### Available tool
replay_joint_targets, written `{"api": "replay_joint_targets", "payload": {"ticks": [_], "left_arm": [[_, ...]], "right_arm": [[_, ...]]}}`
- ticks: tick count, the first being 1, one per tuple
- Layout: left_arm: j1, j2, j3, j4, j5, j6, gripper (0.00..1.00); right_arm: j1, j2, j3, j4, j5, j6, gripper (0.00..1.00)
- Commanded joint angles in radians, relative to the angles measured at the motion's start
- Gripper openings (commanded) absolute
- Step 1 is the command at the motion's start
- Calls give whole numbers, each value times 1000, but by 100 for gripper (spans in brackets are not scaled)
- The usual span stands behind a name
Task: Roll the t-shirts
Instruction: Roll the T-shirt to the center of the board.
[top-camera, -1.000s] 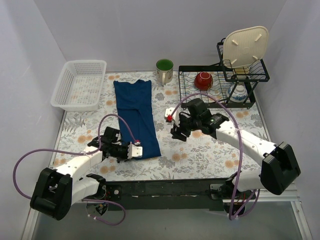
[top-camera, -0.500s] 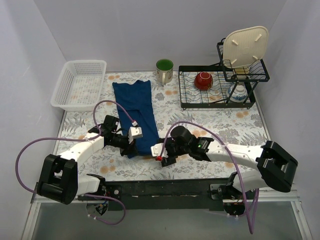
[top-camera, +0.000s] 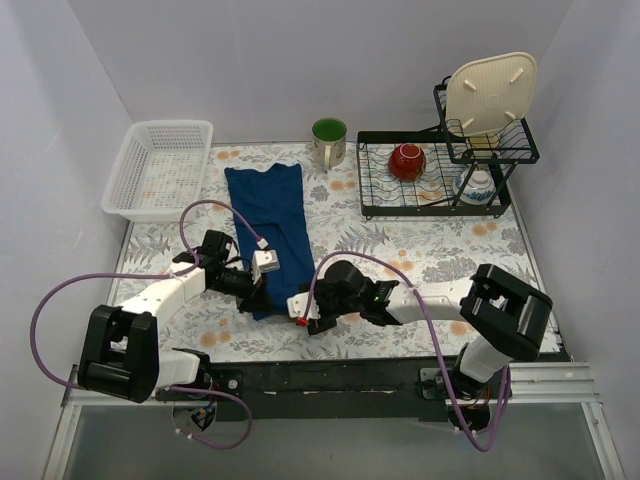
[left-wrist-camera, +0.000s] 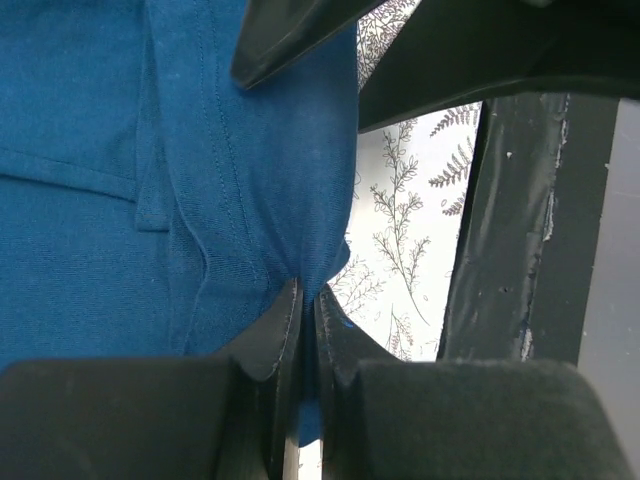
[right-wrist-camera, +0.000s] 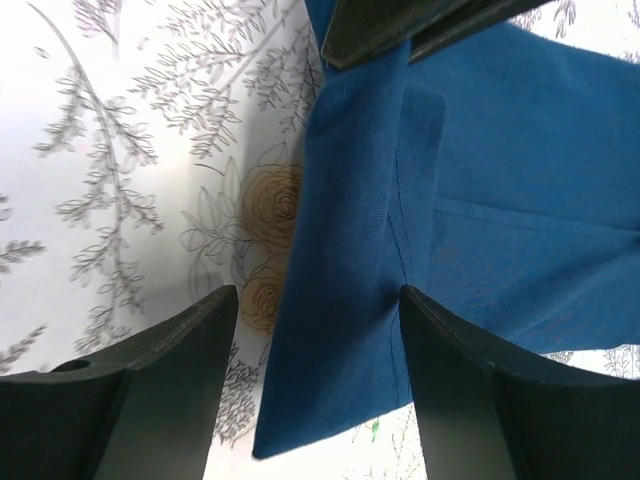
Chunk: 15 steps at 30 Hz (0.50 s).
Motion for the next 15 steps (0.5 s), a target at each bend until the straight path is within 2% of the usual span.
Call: {"api": "replay_joint_targets", "payload": {"ticks": [1,4,5,7,8,10,11,13,14,15], "left_arm": [[27,18,53,-61,62,46,0],[49,35,70,-90,80,69,0],[55,38,73,-95,86,72,0],[69,39,74,-125,93,90,0],[70,33,74,-136,86,121,2],[75,3,32,-135,48,152,21],[73,-82,4,-119,33,181,34],[75,-214,-74,-14,5,187,44],[72,-346,-158,34,-27,175,49],[64,-415,-192,75,-44,155,58]], "right_arm": [[6,54,8,145,57,-24,72],[6,99,17,180,83,-32,64],[6,120,17,202,89,-36,56],[2,137,34,200,89,-35,47],[-1,142,40,190,86,-35,38],[-21,140,60,173,54,-23,28],[-30,140,69,156,40,-14,20],[-52,143,103,84,1,0,17],[-58,151,112,61,-9,5,15],[-63,156,121,29,-15,10,14]]}}
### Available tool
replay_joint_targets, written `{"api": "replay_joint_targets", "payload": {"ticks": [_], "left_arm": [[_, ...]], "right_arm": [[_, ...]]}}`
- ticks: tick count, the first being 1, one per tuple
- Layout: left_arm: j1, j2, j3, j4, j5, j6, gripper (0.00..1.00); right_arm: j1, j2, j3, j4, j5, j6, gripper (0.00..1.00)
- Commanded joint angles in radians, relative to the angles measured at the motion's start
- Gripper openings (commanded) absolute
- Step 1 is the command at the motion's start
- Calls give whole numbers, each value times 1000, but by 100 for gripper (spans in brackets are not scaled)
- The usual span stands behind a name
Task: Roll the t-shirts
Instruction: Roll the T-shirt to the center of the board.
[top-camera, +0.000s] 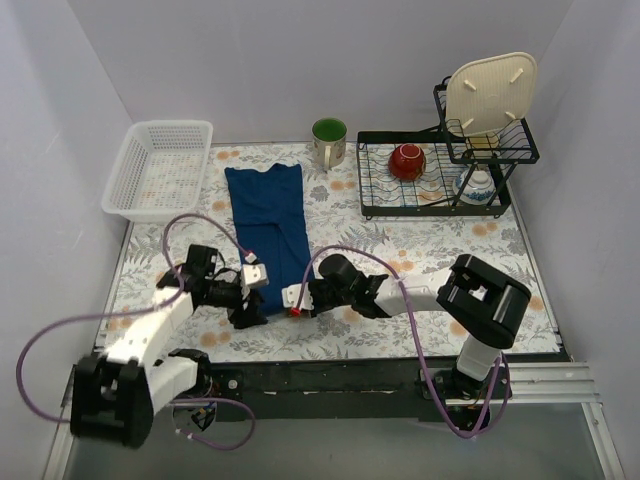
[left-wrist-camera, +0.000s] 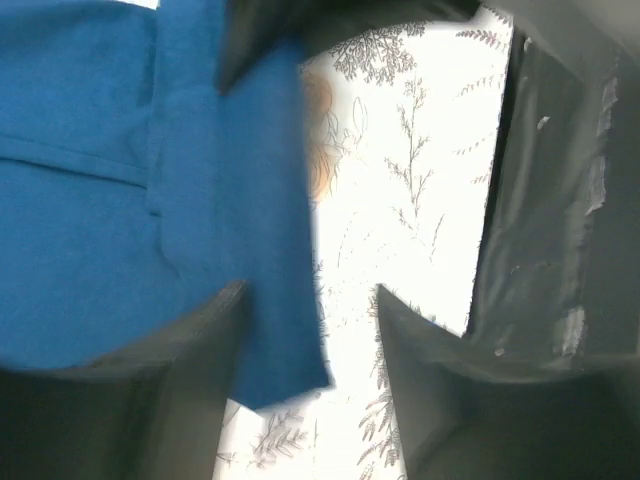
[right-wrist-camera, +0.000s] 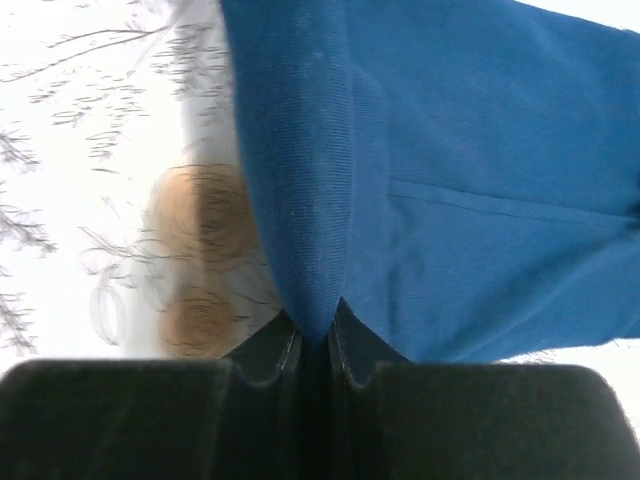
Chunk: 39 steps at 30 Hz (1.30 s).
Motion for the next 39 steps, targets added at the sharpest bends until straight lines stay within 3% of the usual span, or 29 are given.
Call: {"api": "replay_joint_targets", "payload": {"ticks": [1,3,7,12,16,20,21,23,24,25,33,39], "left_arm": [[-13,-348,-172,184,-66,20,60],[-33,-454,-234,208,-104,40,64],[-67,-502,-287,269,-176,34,66],[-90,-471,-314,323,-212,43,65],[-108,-398,-318,424,-250,-15,58],[-120,-304,-291,447,-215,-70,41],[-123,-292,-283,438,-210,-80,25],[-123,-251,-242,377,-180,-92,12],[-123,-232,-222,332,-166,-80,3],[-123,-211,-194,229,-155,-78,0],[-114,-27,86,-239,-108,40,0],[-110,82,150,-380,-91,34,0]], "right_arm": [[-39,20,80,-87,-66,39,13],[-40,25,95,-108,-66,41,13],[-42,15,92,-116,-91,47,13],[-42,11,91,-130,-103,44,13],[-39,9,89,-133,-108,28,13],[-39,11,91,-139,-117,25,13],[-39,11,91,-138,-120,31,13],[-40,12,101,-162,-132,51,14],[-42,9,109,-215,-134,57,13],[-46,3,115,-237,-153,67,14],[-161,-64,298,-748,-480,4,13],[-213,58,543,-1229,-669,-195,13]]}}
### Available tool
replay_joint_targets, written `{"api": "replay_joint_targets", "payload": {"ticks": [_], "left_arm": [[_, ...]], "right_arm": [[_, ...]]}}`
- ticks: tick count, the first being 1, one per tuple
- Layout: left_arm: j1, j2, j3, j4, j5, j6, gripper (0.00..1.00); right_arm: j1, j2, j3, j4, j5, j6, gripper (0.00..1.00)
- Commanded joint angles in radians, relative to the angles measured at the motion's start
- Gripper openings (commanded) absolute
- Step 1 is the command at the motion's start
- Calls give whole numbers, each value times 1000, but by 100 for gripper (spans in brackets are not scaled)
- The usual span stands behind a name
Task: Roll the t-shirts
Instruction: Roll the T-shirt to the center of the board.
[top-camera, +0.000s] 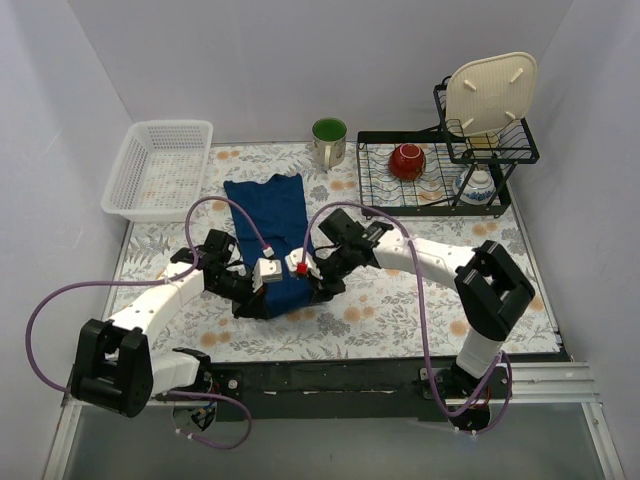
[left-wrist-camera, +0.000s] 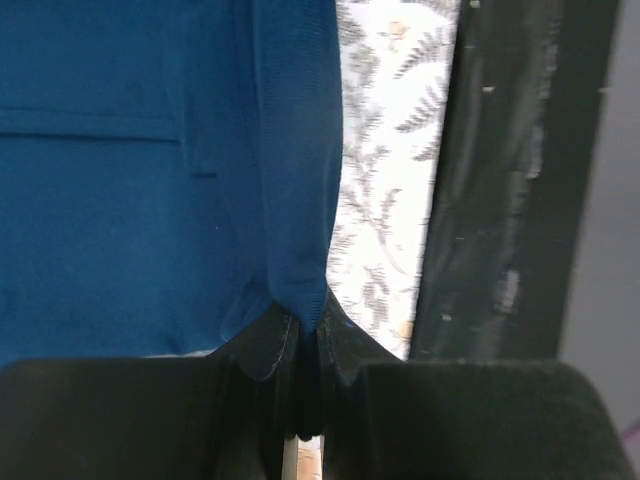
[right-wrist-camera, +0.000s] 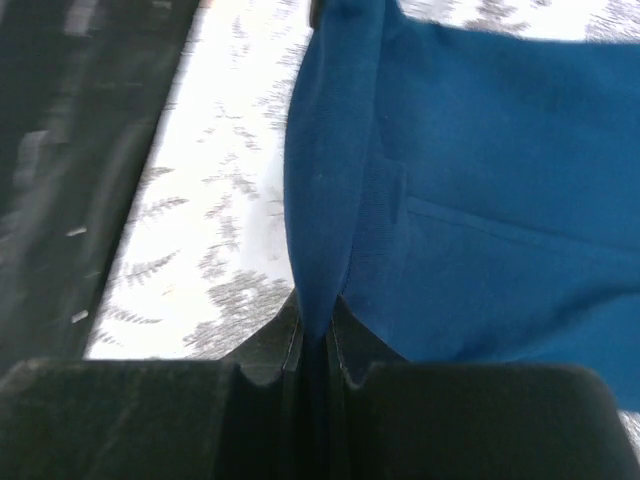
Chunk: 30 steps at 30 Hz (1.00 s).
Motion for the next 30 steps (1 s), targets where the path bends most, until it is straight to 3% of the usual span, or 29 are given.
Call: {"api": "replay_joint_targets", "payload": {"ticks": [1,9,22,30], "left_arm": [[9,66,33,-214,13,14,0],[35,154,29,-139,-14,-71,0],[67,459,97,-110,-15,-26,0],[181,635,158,-105,-6,-11,0]], "right_arm": [[-33,99,166,-459,-189,-182,13],[-73,386,420,-884,-278,-432,11],[-136,588,525,-888,-288,-409,11],[-171,739,623,-889,-324,-357,12]]}}
